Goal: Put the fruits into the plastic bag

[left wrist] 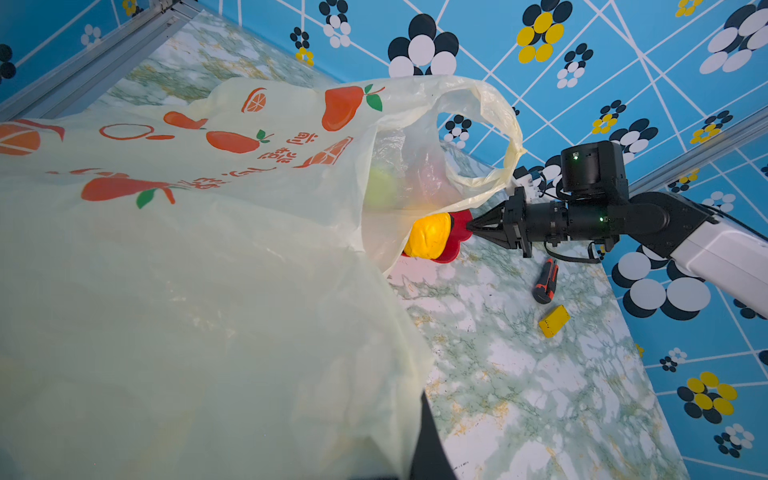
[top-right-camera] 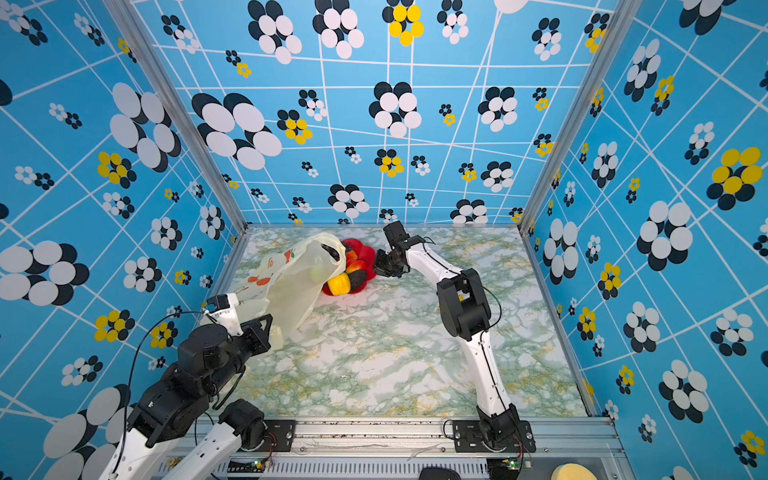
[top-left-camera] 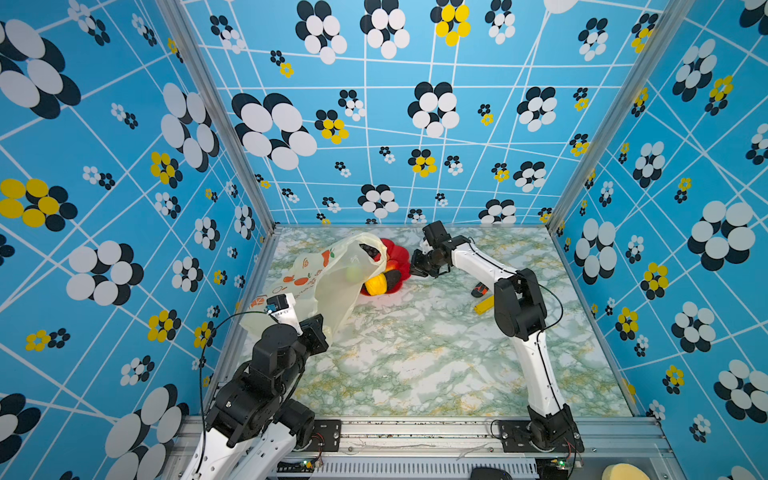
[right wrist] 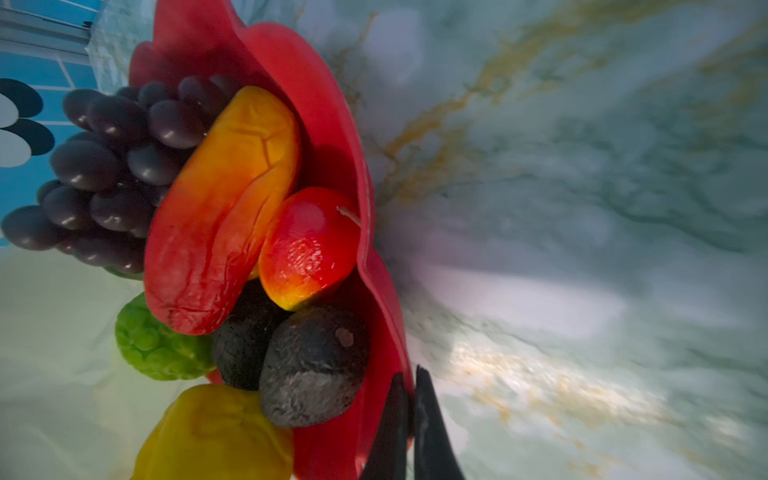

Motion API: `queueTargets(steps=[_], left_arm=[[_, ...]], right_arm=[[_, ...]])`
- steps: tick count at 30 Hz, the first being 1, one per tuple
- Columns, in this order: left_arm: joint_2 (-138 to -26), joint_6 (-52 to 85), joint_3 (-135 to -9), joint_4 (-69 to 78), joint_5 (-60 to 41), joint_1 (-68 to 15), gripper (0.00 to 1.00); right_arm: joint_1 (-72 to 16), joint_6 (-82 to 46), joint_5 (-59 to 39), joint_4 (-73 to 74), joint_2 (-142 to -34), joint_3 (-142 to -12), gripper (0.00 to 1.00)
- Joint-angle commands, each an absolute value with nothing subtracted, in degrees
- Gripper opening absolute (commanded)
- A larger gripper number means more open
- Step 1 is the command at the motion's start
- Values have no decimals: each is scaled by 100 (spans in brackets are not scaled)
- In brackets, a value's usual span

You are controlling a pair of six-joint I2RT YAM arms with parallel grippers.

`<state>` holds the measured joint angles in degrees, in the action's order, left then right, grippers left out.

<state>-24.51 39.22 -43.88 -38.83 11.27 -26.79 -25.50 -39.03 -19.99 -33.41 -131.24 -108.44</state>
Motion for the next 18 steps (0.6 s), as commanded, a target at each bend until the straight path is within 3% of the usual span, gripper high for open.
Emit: queueTargets(steps=[1,9,18], left_arm=[[-2530,3843,-4342,-3599,911,-2623,0],[-2760,3877,-4169,-3094,530,-2629,0],[-2991,3990,-4045,-2670,152,-2639,0]], right_arm=[[-2256,-3538,-1731,-3410,-12517,-9964,0],[-1748,-3190,-1717,-3004,-11004,-7525,0],[-1693,-3096,-1660,-2853,-9918,-6185,0]])
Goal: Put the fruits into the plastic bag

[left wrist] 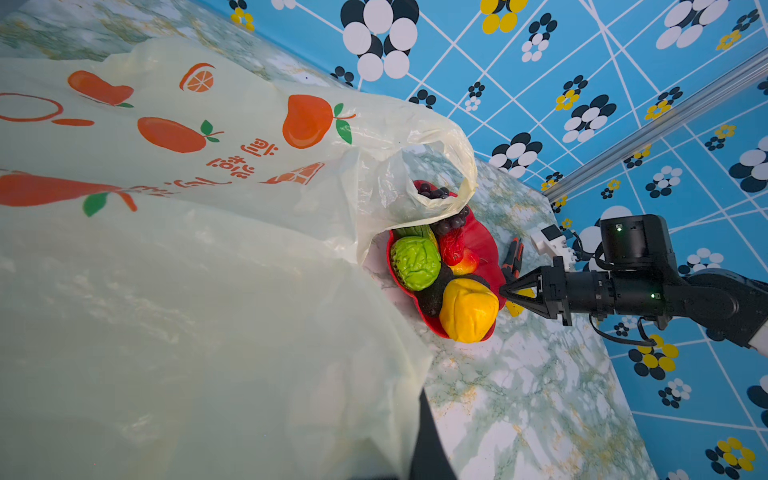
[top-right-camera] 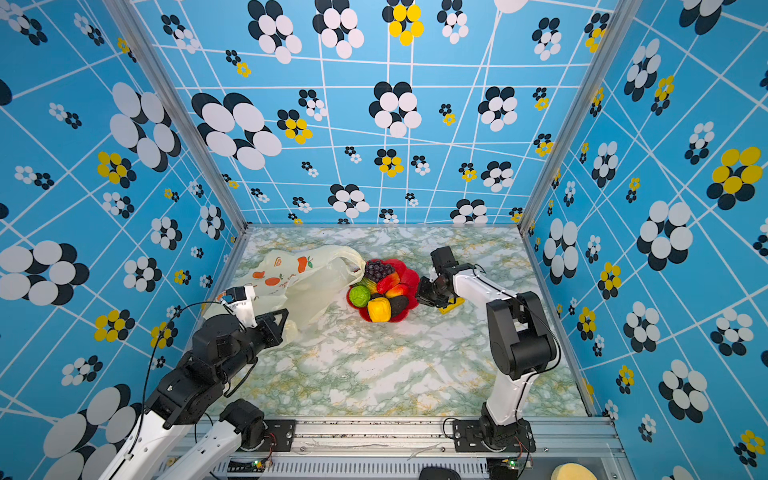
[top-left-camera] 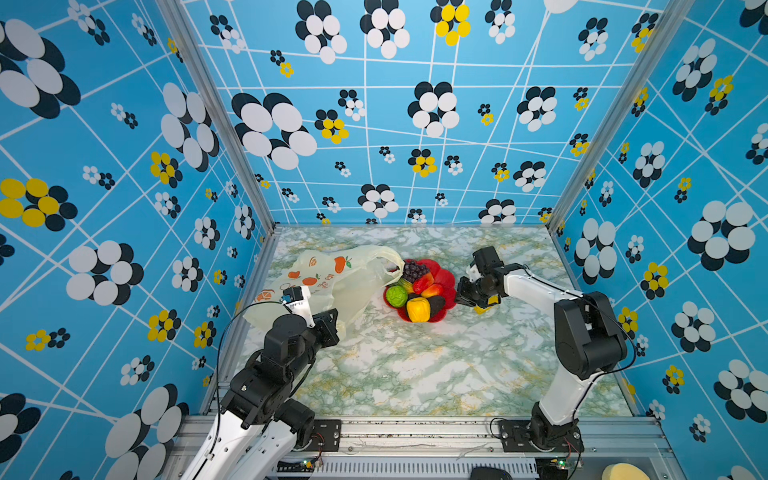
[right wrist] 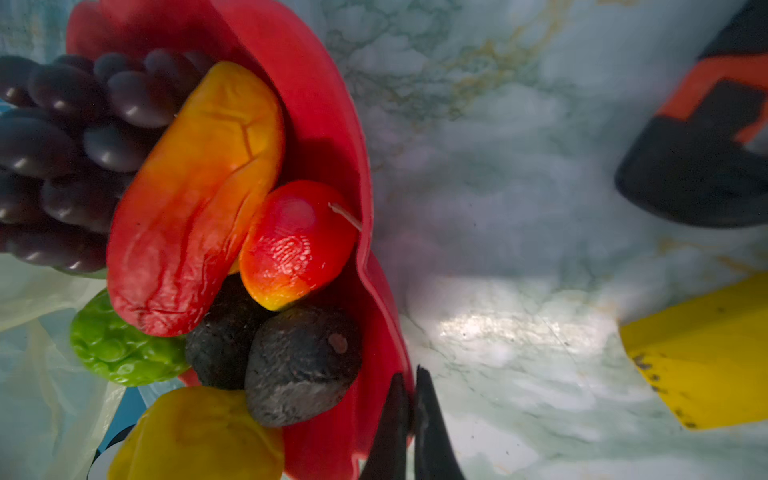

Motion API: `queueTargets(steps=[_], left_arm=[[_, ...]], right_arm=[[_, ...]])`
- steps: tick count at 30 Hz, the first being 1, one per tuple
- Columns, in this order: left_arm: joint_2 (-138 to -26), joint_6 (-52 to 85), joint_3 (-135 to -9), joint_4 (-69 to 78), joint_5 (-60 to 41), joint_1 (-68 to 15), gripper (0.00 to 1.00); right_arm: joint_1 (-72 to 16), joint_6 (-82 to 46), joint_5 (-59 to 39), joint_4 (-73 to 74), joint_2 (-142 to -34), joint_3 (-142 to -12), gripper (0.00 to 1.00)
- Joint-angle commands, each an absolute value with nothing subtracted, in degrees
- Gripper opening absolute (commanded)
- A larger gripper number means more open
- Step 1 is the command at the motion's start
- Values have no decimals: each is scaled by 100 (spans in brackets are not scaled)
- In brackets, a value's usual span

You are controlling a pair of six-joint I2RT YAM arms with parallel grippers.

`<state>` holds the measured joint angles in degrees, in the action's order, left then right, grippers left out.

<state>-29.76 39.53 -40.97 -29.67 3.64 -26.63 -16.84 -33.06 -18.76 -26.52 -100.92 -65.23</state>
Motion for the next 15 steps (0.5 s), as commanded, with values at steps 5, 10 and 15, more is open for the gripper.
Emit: queueTargets(steps=[5,10,15], left_arm=[[-3053,3995,-4000,-2519,-10,-2645,0],[-3411,4034,-3901,-2036,-428,-2652,0],[-4189,3982,-4094,-1468,-660,-2761,0]], right_arm=[[-1688,-2999,-1576,-2942,-9611,-5898,0],[-1627,-2893,-1490,-2997,-9336,-5579,0],[-1547,-2868,-1494,-2942,-9071,-5192,0]])
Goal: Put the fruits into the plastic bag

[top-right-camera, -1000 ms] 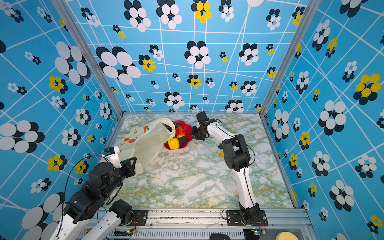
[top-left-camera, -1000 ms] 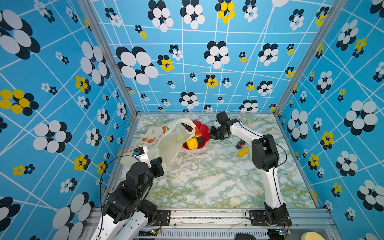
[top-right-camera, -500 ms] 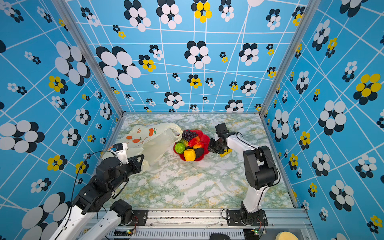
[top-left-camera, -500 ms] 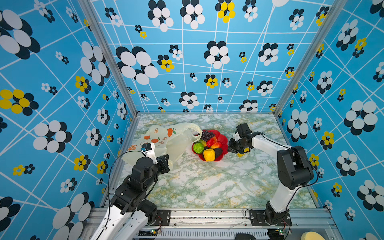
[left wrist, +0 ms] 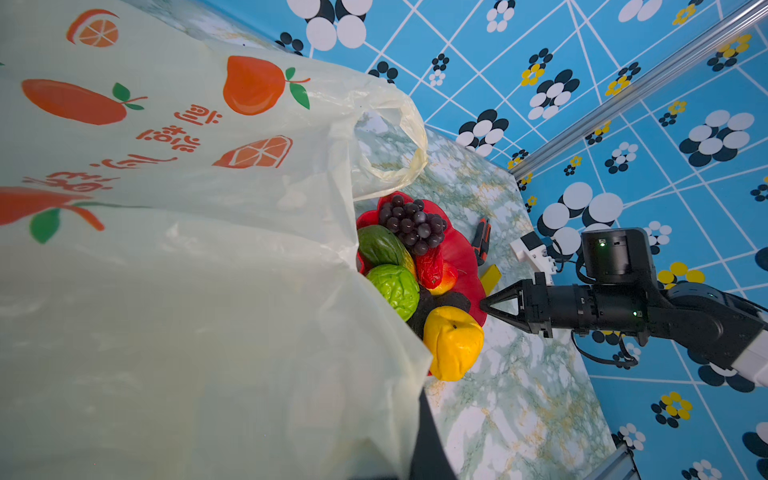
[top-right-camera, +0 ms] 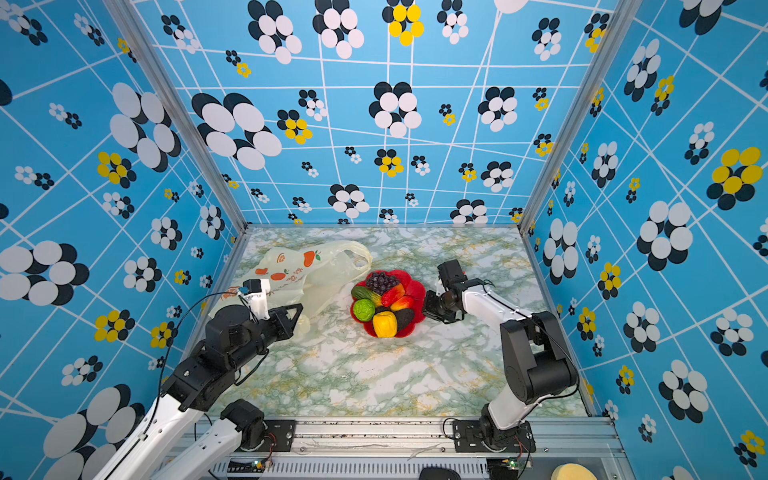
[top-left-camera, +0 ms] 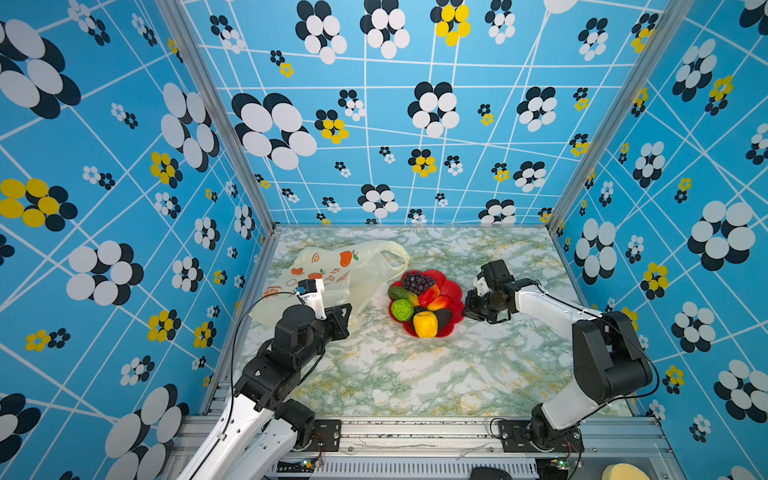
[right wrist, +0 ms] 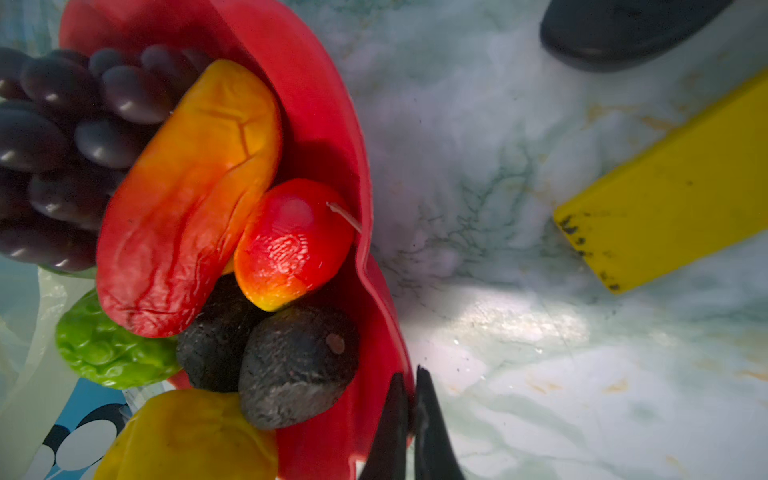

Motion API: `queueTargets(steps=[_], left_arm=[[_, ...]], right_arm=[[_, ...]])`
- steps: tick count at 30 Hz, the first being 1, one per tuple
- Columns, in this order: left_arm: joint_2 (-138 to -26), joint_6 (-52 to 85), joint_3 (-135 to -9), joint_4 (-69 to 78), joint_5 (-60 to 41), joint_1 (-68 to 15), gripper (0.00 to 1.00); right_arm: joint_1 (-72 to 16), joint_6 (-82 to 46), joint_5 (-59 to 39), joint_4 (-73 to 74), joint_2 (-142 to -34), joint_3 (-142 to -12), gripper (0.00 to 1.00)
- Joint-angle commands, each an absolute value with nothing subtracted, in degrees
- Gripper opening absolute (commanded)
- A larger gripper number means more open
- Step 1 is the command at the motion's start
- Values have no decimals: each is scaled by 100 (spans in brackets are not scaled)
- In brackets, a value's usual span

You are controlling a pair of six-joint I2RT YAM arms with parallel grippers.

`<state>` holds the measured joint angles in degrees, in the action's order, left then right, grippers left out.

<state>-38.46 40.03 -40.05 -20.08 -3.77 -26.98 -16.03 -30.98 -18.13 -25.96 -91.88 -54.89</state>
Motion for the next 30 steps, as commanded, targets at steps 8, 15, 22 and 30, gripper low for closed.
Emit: queueTargets(steps=[8,15,22,30], left_arm=[[-5691,3605,-4953,-728,-941,-3053,0],[-6529,3043,-5639,-536,-1358,-3875,0],[-6537,2839,-5479,-841,-1539,-4682,0],[-4942,3300,-4076,-1454,-521,-4752,0]], right_arm=[[-1529,-2857,-1411,-2987,-8679,-4852,0],[-1512,-2831,-1346,-3157,-8374,-4821,16],[-1494,-2774,-1314,-3343,-8281,-5041,51],[-1477,-2674,-1297,-3507,-8011,-5336,68]])
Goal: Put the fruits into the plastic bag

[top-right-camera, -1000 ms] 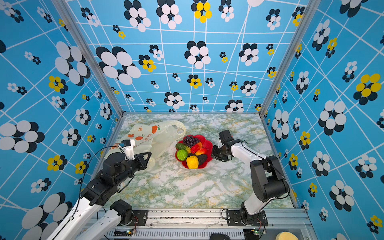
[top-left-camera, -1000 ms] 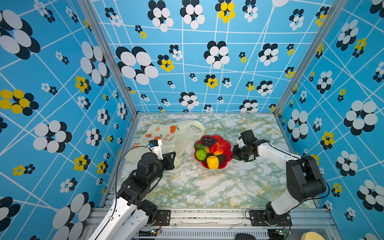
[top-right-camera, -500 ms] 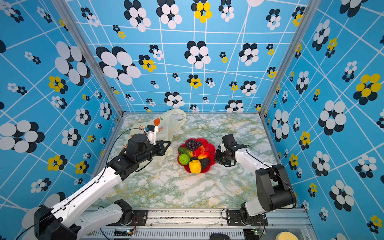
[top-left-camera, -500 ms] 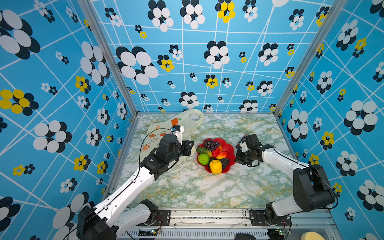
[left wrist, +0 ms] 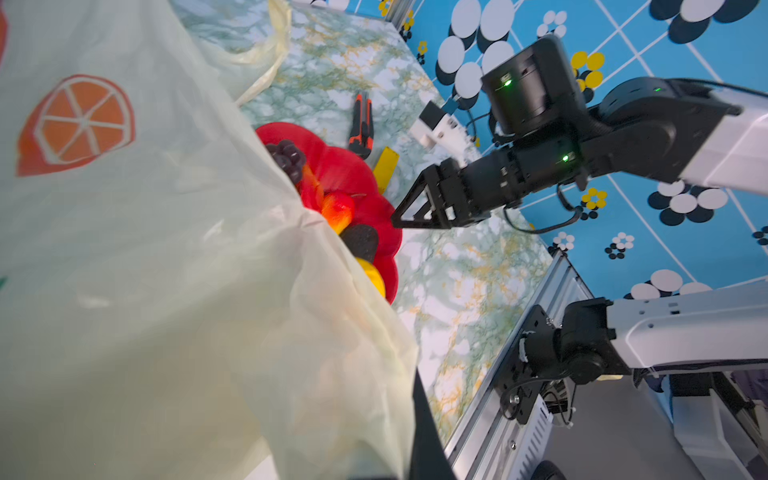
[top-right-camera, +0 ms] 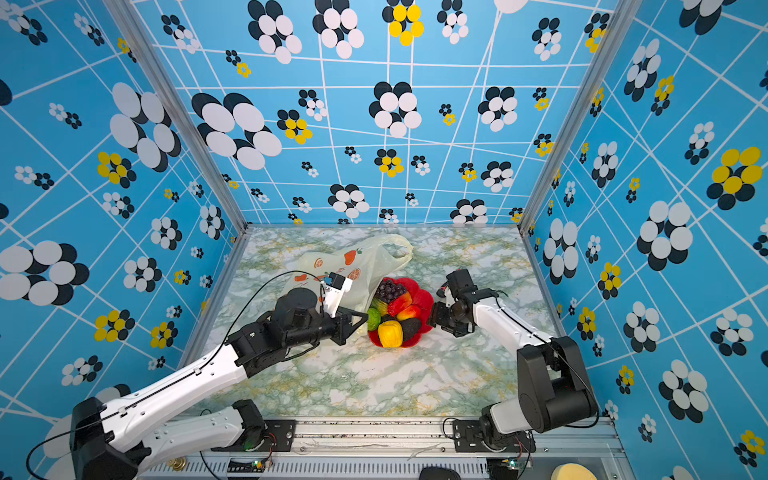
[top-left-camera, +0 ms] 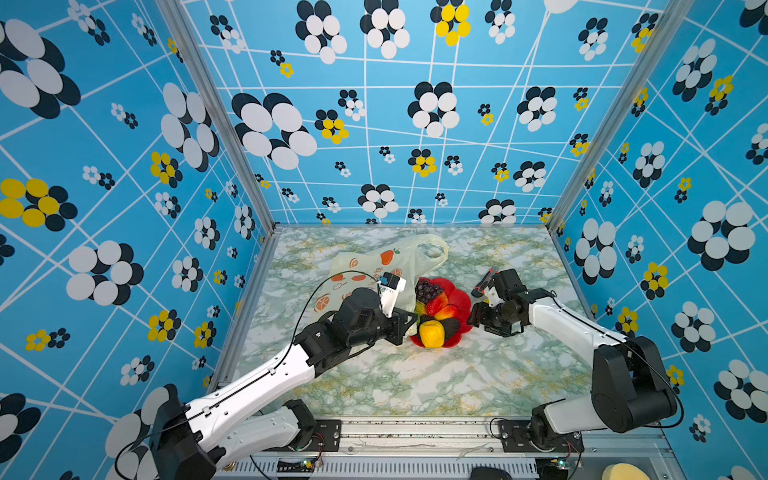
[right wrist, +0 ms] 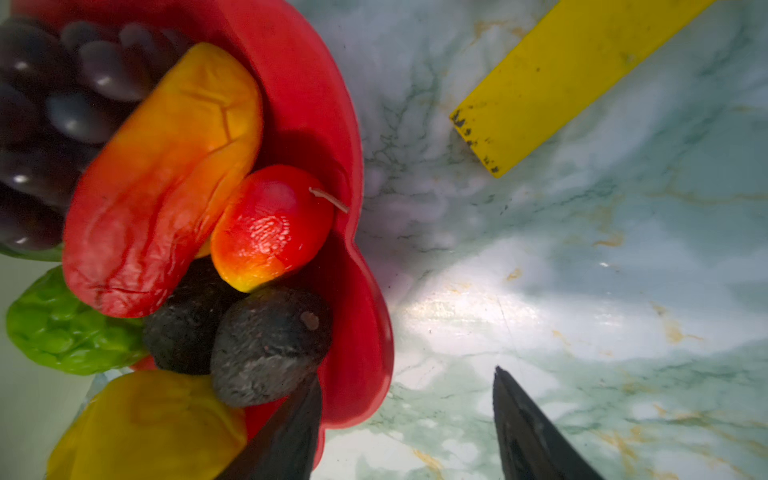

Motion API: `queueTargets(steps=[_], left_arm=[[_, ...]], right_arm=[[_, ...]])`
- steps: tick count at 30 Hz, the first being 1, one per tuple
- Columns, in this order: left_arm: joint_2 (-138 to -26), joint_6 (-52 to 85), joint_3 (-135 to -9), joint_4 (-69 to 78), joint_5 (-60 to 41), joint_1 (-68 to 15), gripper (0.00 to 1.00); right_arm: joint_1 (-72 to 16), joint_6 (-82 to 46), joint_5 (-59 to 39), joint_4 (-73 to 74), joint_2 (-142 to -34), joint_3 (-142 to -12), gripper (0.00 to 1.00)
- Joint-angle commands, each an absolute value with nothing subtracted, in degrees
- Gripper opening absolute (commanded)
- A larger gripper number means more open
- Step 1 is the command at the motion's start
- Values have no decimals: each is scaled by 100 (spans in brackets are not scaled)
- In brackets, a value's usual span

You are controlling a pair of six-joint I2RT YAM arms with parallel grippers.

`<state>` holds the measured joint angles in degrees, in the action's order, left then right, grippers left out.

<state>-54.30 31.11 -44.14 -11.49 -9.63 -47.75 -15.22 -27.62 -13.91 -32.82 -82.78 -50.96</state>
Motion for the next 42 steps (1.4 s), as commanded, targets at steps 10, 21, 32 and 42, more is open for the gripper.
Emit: queueTargets(steps=[10,21,32,42], left_arm=[[-4035,3806,-3381,-1484,-298,-4516,0],[-4219,3883,-3377,-1222,-312,-4492,0],[-4192,3891,-3424,-1241,-158,-4490,0],[-4012,3831,-3380,-1485,-26,-4457,0]], right_arm=[[-1543,-2546,-1739,-3447,-7193,-5638,77],[-3123,-2162,-1370,-3858,-7695,-6136,99],[-4123,-1987,-445,-4257,-8594,-6662,99],[-4585,-1916,-3,-4435,-9350,-7089,98]])
